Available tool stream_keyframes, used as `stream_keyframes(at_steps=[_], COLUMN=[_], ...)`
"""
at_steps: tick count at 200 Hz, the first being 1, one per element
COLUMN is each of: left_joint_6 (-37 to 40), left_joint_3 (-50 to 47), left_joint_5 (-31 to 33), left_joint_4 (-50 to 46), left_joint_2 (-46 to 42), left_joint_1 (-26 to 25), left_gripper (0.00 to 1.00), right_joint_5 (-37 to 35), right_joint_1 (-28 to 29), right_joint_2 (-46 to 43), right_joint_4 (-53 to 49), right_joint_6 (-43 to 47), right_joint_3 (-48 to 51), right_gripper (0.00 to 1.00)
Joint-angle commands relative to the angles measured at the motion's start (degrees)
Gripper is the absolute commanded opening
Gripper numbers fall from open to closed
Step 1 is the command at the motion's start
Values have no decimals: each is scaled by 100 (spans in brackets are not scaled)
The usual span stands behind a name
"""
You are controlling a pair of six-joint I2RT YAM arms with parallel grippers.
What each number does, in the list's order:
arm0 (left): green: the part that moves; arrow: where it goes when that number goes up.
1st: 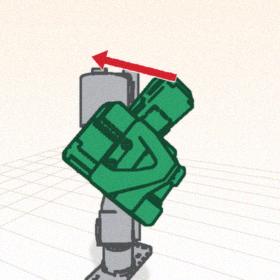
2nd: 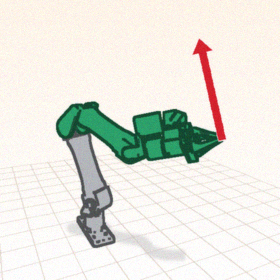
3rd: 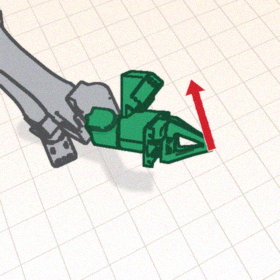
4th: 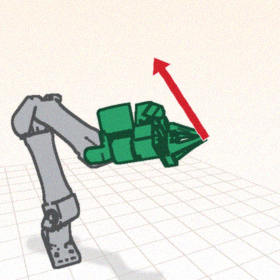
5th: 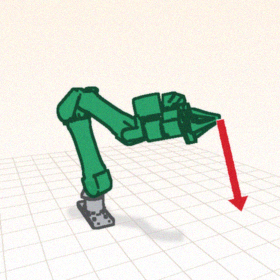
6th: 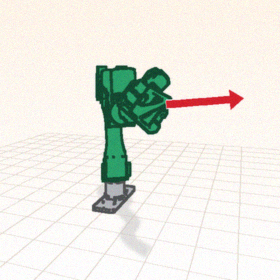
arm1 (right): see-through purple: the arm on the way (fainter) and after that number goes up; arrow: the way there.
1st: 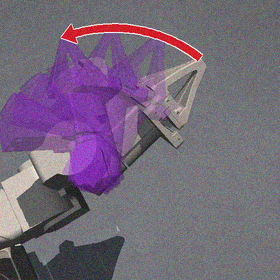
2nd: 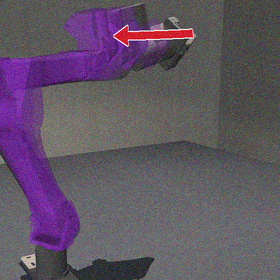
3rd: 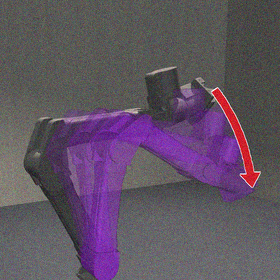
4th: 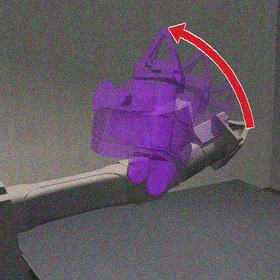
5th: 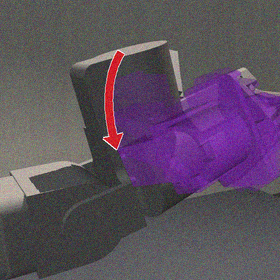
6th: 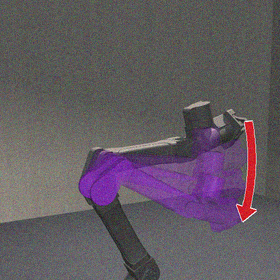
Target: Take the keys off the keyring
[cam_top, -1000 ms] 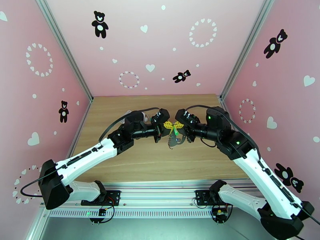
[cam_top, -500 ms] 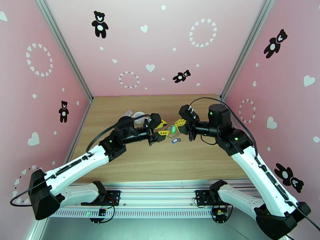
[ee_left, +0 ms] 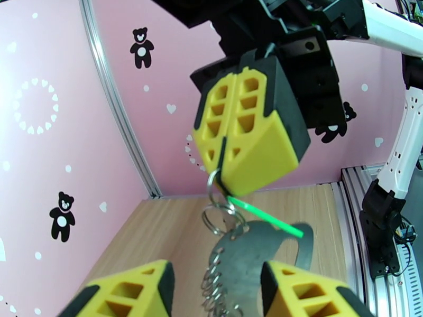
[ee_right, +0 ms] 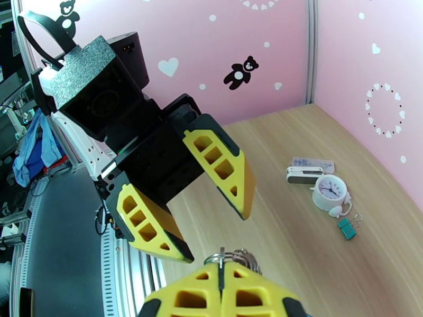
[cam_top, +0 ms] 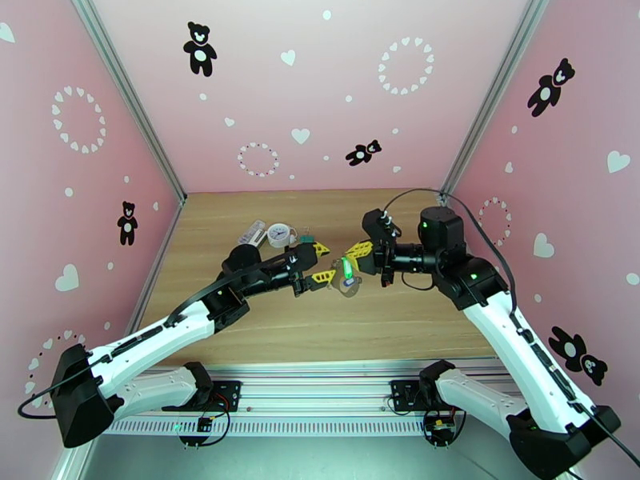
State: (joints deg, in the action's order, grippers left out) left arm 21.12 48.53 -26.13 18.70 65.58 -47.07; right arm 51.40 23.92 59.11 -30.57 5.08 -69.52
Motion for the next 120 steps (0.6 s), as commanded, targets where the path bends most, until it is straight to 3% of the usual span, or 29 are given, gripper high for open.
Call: stream_keyframes(at_steps=[1,81,120], left_joint_6=[214,173,51], left_joint_3=[11,204,231], left_joint_5=[-51,-177,372], left_joint_4=[200,400,777], left_joint_2=[-10,233,397], left_joint_1=[-30,-265,-398], left_gripper=[49,45,43], right_joint_5=[382,548,547], right_joint_1=[-20,-26,-26], right_joint_2=[78,70,15], right_joint_4=[223,470,538], right_joint_6=[-141,-384,-420], right_joint_3=[-237,-187,-151], right_gripper=[0,0,0])
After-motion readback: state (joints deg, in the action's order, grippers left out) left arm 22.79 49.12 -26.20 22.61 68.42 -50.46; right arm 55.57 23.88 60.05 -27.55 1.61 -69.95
